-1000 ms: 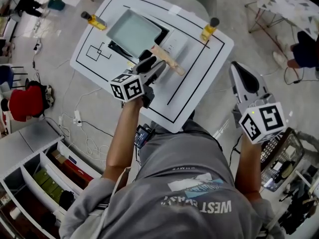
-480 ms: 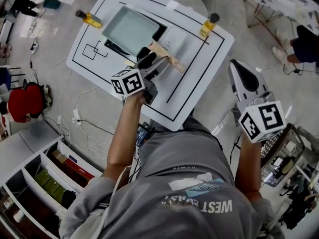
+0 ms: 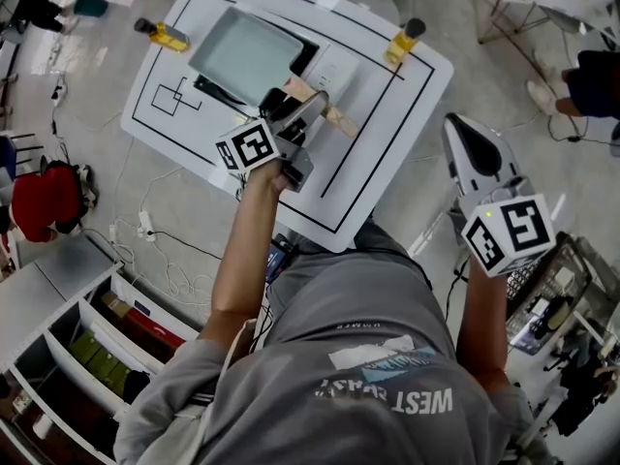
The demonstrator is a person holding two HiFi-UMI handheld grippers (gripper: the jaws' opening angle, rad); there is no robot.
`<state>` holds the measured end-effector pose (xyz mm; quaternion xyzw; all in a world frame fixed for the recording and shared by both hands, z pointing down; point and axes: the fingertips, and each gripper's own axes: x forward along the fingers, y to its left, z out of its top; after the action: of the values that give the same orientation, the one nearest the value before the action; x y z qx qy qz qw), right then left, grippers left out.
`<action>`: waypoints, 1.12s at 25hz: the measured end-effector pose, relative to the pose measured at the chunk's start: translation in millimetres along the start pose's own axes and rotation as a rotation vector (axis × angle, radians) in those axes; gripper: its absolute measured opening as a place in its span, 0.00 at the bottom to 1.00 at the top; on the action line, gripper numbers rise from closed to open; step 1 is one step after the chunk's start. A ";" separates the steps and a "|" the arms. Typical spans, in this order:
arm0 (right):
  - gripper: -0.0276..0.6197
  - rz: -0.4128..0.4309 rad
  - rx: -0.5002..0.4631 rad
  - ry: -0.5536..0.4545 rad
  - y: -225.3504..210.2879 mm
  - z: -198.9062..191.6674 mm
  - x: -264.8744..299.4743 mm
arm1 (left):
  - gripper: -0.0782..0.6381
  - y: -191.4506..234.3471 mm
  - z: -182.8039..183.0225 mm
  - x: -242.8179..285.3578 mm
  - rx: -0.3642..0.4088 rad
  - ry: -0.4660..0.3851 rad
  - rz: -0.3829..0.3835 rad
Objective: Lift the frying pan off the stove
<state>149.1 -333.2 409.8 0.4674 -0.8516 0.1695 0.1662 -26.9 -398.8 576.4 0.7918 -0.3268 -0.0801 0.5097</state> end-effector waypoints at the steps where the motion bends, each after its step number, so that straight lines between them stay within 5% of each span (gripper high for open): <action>1: 0.06 -0.002 0.001 0.003 -0.9 -0.8 0.4 | 0.57 -0.1 1.1 1.7 -0.011 -0.004 -0.006; 10: 0.06 -0.012 0.016 0.017 -5.9 -6.7 5.4 | 0.57 7.4 6.3 19.3 -0.142 -0.034 -0.038; 28: 0.06 0.003 0.012 0.017 -4.0 -6.9 9.5 | 0.46 10.9 6.4 14.5 -0.131 -0.033 0.016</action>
<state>148.5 -339.1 420.7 0.4655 -0.8499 0.1788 0.1705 -23.4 -415.3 585.7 0.7526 -0.3357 -0.1103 0.5556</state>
